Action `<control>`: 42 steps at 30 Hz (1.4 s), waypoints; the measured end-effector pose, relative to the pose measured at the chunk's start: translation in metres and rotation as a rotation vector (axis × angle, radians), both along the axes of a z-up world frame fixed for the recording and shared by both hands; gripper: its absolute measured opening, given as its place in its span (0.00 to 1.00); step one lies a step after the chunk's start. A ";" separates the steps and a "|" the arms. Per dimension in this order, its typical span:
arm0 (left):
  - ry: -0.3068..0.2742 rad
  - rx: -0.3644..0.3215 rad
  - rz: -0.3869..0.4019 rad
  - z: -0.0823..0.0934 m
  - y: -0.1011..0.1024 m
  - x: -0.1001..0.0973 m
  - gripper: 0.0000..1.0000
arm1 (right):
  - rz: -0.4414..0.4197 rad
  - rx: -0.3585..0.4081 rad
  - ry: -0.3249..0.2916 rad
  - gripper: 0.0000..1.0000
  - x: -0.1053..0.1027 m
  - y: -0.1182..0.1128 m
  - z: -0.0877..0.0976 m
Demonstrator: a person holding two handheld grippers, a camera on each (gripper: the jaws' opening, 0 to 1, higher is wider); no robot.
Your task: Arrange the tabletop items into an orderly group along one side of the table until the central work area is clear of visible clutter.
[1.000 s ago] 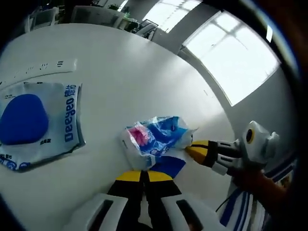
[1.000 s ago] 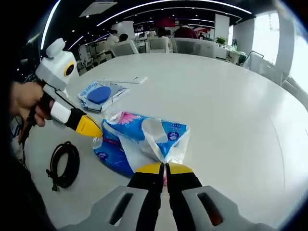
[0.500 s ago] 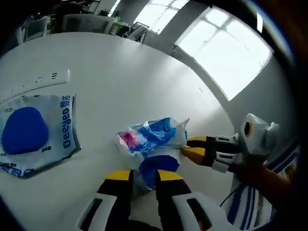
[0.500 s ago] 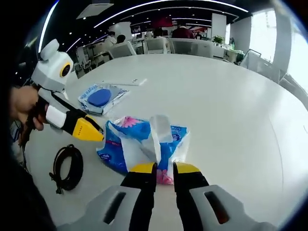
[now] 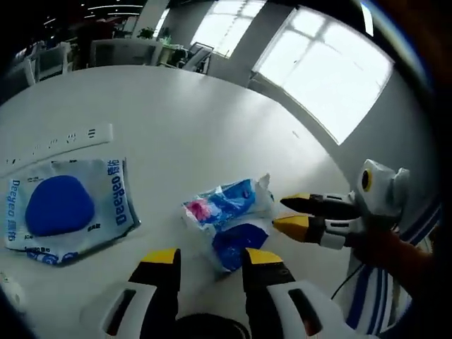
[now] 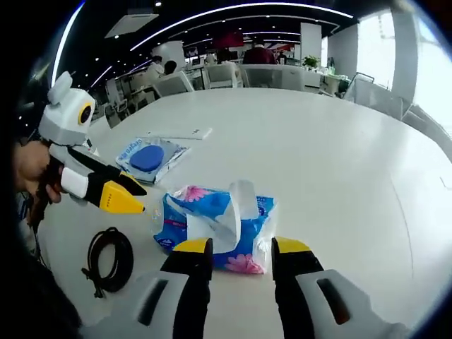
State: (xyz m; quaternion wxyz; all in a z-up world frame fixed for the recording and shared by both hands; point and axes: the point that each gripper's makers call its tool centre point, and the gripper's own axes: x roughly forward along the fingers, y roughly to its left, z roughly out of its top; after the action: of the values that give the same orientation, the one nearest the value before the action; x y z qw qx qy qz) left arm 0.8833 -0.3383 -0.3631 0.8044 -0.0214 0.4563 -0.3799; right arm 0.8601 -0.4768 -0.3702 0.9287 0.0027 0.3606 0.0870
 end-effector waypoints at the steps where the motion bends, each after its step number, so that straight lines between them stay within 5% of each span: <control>1: -0.007 0.003 0.004 0.002 0.003 0.000 0.36 | 0.000 0.005 -0.003 0.34 0.000 0.003 0.002; 22: -0.095 0.047 0.080 0.023 0.089 0.016 0.57 | 0.010 0.128 -0.039 0.63 0.005 0.063 0.033; 42: -0.079 0.097 0.168 0.035 0.157 0.064 0.56 | 0.038 0.160 -0.041 0.61 0.030 0.102 0.049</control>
State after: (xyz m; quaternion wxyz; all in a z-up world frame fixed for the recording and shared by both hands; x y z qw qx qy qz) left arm 0.9469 -0.1810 -0.3284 0.8510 -0.0055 0.4386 -0.2889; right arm 0.8902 -0.3751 -0.3212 0.9309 0.0684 0.3333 0.1331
